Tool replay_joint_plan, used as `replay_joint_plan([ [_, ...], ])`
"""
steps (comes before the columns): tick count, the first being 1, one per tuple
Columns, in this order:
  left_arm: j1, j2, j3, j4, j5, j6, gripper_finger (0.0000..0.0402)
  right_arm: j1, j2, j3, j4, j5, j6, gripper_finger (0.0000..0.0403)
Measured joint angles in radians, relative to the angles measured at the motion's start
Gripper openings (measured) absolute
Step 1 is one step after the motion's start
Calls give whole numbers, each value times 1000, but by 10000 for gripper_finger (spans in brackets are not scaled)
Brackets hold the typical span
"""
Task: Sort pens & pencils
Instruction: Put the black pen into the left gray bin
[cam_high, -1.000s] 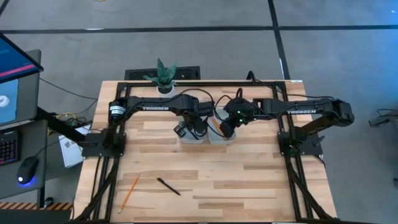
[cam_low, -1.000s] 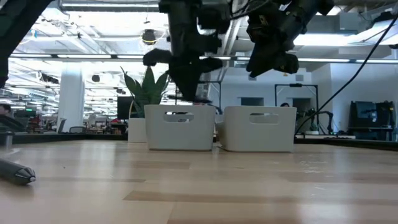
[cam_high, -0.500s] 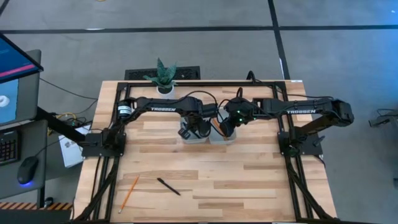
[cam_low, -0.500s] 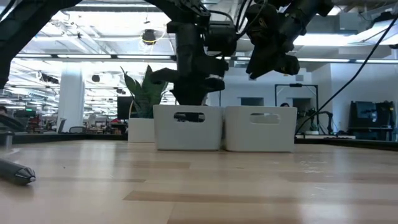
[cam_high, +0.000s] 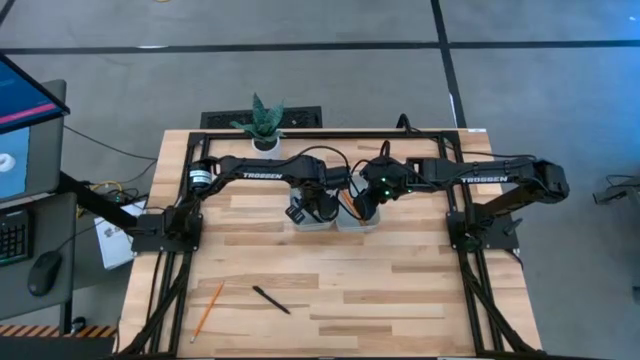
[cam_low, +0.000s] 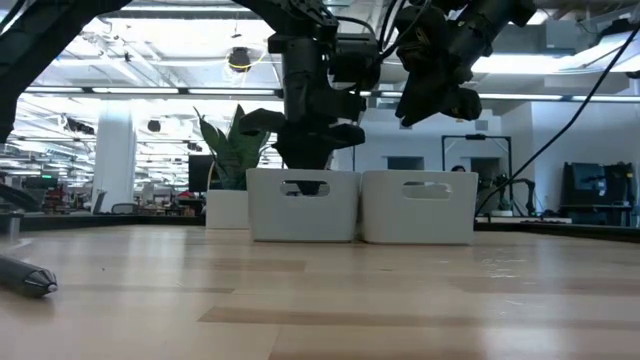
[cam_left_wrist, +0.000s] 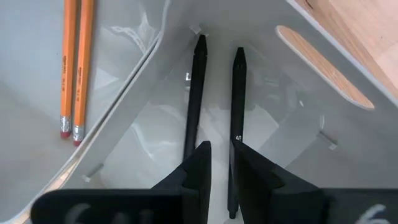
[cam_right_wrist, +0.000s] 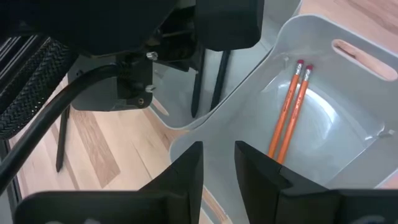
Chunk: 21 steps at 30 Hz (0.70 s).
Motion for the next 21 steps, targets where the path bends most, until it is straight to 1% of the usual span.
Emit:
replay_joint_plan([
  [8,0,-3,0,-16,-18,-1,53,0,0,0,0,0,0,113],
  [11,0,-21,-1,-30,-3,-26,53,0,-1,1,3,0,0,113],
  [15,0,-69,-2,-45,25,-68,53,0,-3,3,9,-1,-7,113],
  [21,0,-167,-2,-97,10,-184,53,0,-5,4,12,-1,-8,113],
])
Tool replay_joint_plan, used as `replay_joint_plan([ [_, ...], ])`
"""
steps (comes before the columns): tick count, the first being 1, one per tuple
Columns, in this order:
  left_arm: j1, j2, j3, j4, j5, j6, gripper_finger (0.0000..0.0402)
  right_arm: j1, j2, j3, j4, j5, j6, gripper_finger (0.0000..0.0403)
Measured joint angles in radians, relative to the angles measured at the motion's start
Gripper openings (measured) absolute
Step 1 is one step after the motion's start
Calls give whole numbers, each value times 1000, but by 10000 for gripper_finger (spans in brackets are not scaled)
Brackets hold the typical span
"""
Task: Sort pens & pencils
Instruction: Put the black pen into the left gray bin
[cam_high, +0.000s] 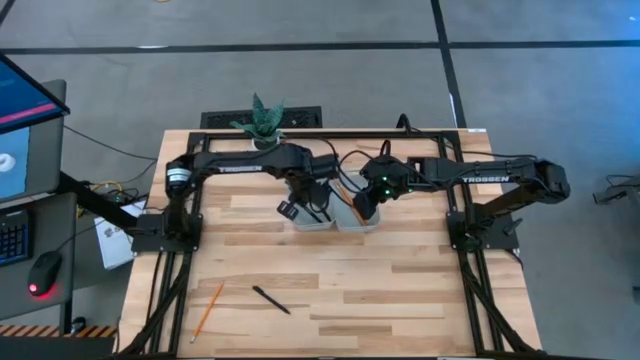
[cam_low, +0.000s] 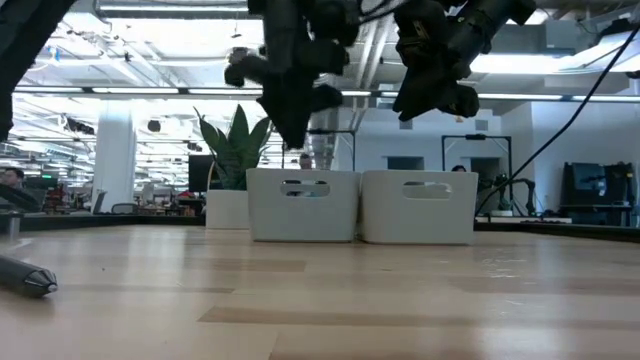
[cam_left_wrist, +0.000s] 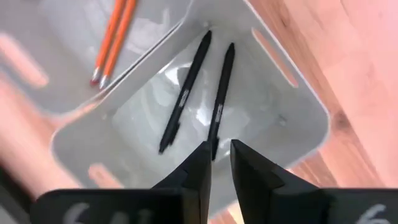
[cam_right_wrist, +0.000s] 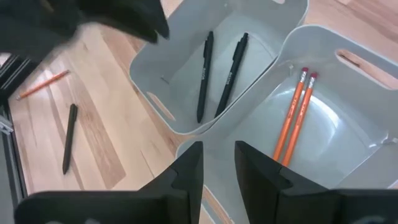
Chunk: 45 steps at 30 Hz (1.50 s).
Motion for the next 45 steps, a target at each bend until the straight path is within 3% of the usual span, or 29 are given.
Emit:
replay_joint_plan([
  [14,-99,-100,2,-141,15,-155,56,0,3,-2,1,0,-4,113],
  [29,-292,-90,2,-104,81,-284,205,7,3,-2,4,1,-79,113],
  [35,-332,-91,-10,-107,83,-408,220,39,3,-2,0,0,-65,113],
  [45,-414,-115,-162,11,112,-496,220,97,3,-2,0,1,32,113],
])
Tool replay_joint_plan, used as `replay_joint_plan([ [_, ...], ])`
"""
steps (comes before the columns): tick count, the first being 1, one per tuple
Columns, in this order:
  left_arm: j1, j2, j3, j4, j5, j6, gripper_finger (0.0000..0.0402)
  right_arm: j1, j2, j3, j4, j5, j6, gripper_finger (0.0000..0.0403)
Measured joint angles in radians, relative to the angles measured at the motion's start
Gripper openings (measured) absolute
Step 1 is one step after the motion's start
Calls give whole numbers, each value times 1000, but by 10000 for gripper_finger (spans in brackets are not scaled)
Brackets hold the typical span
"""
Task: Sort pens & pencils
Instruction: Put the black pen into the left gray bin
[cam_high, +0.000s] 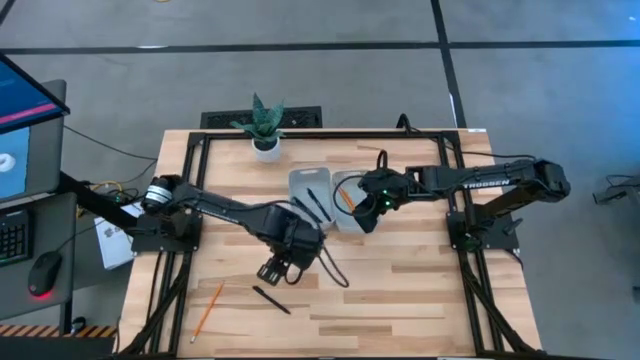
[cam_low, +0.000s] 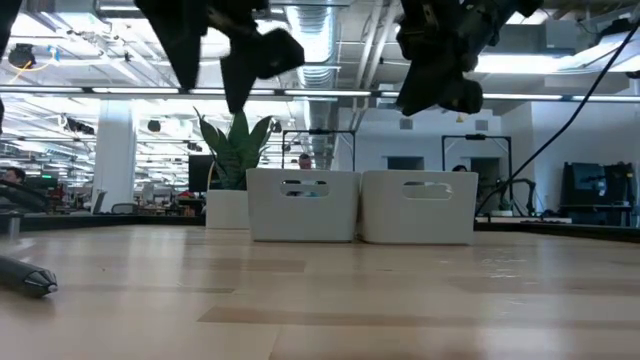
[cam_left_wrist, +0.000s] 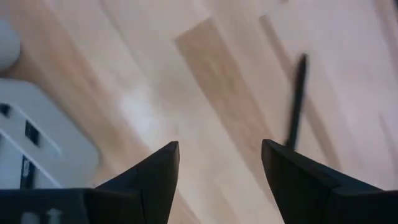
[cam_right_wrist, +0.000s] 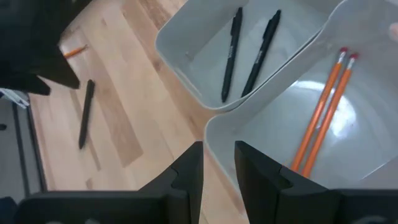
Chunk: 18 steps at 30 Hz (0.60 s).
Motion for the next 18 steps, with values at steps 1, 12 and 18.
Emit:
replay_joint_plan([
  [1,-9,-9,-1,7,-3,-4,220,5,0,0,0,0,3,113],
  [12,-89,-39,-3,53,-114,-64,220,64,0,0,-1,35,31,113],
  [18,-113,-113,-143,215,-115,-156,220,100,0,0,-10,56,31,113],
])
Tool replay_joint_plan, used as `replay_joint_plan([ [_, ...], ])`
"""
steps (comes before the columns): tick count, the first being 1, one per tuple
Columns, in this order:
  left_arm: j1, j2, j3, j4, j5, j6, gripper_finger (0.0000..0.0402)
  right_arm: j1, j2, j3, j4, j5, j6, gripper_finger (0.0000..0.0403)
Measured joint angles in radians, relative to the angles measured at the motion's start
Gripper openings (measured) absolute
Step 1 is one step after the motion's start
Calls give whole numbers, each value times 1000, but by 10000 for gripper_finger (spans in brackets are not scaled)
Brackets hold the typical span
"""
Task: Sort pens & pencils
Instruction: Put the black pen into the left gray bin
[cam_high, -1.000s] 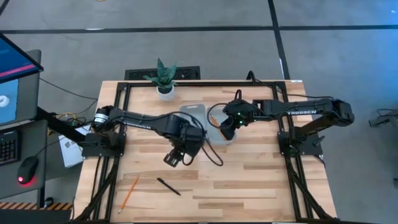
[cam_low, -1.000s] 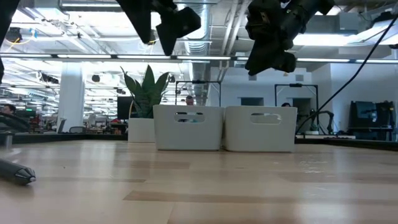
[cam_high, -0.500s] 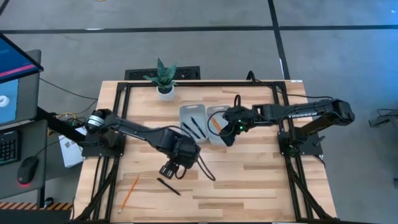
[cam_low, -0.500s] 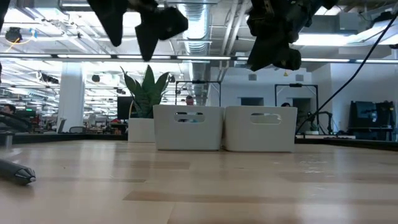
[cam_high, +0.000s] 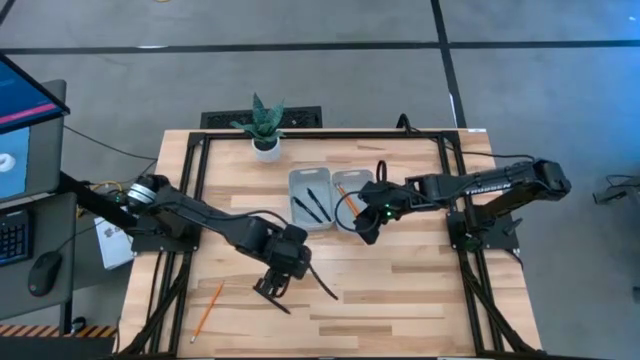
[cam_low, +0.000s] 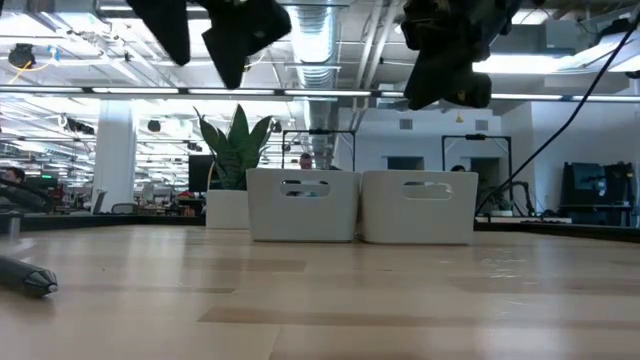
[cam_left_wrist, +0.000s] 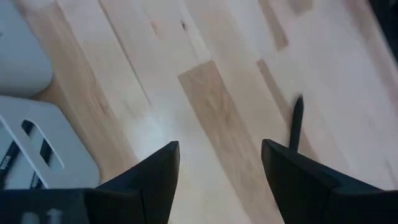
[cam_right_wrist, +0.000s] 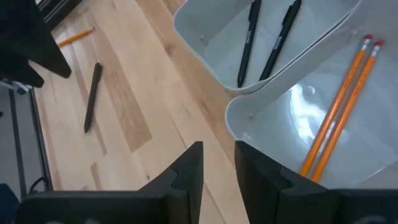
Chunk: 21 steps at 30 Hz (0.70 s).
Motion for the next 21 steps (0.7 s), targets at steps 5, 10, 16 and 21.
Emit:
replay_joint_plan([
  [5,-23,-109,-168,176,-26,-126,220,16,0,0,-3,0,-1,113],
  [10,-60,-169,-295,267,-77,-206,220,13,0,0,3,2,-6,113],
  [16,-100,-188,-384,318,-85,-239,220,6,0,0,5,34,23,113],
  [21,-144,-187,-438,399,-91,-273,220,7,0,0,10,34,49,113],
])
